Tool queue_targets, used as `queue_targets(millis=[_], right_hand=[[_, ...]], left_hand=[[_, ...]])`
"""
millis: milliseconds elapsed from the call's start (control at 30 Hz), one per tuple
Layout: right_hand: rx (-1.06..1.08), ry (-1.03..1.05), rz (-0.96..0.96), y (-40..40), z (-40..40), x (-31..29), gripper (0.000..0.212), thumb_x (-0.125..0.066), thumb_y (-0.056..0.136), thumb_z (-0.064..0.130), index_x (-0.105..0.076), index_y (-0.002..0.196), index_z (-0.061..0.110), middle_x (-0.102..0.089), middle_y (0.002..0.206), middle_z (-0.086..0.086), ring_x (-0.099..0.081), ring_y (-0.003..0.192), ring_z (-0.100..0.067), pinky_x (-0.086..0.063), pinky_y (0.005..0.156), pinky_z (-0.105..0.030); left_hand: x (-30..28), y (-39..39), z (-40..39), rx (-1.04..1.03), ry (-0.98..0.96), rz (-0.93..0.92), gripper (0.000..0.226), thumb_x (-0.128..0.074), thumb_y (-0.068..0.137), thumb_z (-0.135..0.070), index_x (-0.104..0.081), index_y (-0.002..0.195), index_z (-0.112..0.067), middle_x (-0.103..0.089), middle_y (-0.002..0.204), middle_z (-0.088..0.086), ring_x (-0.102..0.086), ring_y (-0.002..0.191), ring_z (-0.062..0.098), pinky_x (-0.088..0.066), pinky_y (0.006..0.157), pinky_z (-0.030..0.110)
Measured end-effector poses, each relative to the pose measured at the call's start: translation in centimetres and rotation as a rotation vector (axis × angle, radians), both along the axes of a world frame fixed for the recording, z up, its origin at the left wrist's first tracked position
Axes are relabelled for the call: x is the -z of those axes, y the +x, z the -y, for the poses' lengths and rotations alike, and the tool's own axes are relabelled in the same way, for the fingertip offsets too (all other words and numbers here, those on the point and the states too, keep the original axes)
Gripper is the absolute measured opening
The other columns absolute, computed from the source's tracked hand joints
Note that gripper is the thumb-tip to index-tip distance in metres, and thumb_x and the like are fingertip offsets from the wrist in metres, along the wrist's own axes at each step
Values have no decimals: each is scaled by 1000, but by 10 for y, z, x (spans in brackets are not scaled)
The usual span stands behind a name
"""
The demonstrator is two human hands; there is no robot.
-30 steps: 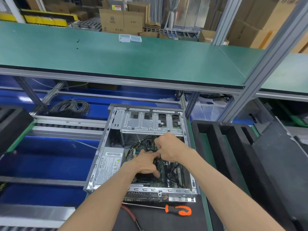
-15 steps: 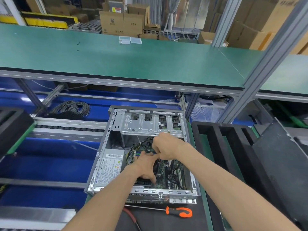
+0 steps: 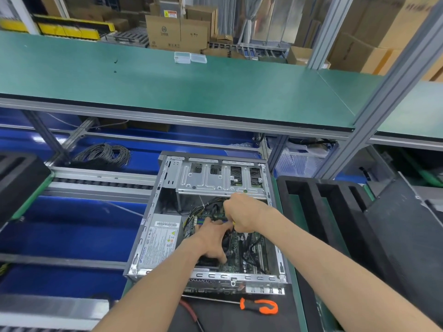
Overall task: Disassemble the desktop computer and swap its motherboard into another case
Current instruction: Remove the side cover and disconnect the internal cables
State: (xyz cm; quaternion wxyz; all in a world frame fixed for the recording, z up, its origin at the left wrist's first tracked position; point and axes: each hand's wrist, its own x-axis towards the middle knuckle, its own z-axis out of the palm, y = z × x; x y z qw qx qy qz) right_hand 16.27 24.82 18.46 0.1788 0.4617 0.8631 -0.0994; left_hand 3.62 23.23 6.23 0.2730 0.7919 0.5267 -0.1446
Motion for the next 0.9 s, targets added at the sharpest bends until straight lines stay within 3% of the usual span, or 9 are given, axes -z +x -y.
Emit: queue_targets(millis=[100,167,233,300,400,467,567,733,900], right_hand=[[-69,-17,14,-5,2,1,10,-62,82,3,-71,85,1,-66,89,-17,-64,84,-37,-57,69,-42],[8,40,-10,-5,4,3,19,-62,88,20,-61,80,3,-53,78,-11,-59,76,-35,-51,62,-37],[100,69,-13,-3,2,4,26,-57,94,32,-58,89,7,-44,77,-7,-54,78,-33,-43,64,-35],[87,57,6,-2,1,5,19,-58,94,28,-53,92,10,-41,79,-6,-53,82,-33,-41,64,-36],[42,33,-38,-4,3,5,21,-62,91,17,-42,87,12,-35,80,-4,-44,69,-25,-35,55,-32],[-41,53,-39,-9,4,5,27,-62,89,9,-39,74,13,-34,74,-3,-37,59,-20,-28,48,-30],[-119,60,-36,-14,5,3,42,-61,85,0,-32,59,17,-32,65,-2,-42,60,-27,-33,54,-32],[146,22,-56,0,-4,6,41,-61,92,34,-38,64,15,-43,72,-6,-49,65,-26,-40,58,-32],[73,16,-29,2,0,4,32,-63,88,15,-37,69,14,-37,71,-4,-41,60,-19,-25,46,-27]], left_hand=[[-1,1,1,1,-2,-8,104,-83,64,-48,-27,150,-32,-38,147,-4,-27,127,33,-34,103,53],[1,1,1,-18,-7,2,96,-83,63,-48,-36,144,-27,-43,140,-3,-27,129,34,-34,104,53],[2,1,1,-16,-8,-2,98,-84,63,-49,-35,144,-24,-44,139,1,-26,131,35,-34,107,53],[4,1,0,-8,-10,-13,109,-83,62,-50,-25,152,-28,-40,148,2,-26,131,35,-34,107,52],[5,1,-1,-2,-3,-23,110,-83,62,-51,-24,153,-31,-38,149,0,-26,129,35,-36,103,52],[4,2,-1,6,0,-16,104,-82,62,-51,-30,149,-31,-43,139,0,-29,126,34,-39,102,53],[4,2,0,2,14,-15,93,-82,60,-50,-40,140,-27,-42,116,-4,-32,123,35,-39,98,53],[8,1,-2,-20,4,11,110,-84,57,-51,-26,149,-35,-41,147,-1,-25,133,37,-30,108,57],[12,-2,-2,-23,17,12,114,-83,54,-51,-20,149,-42,-34,155,1,-24,133,34,-30,105,55]])
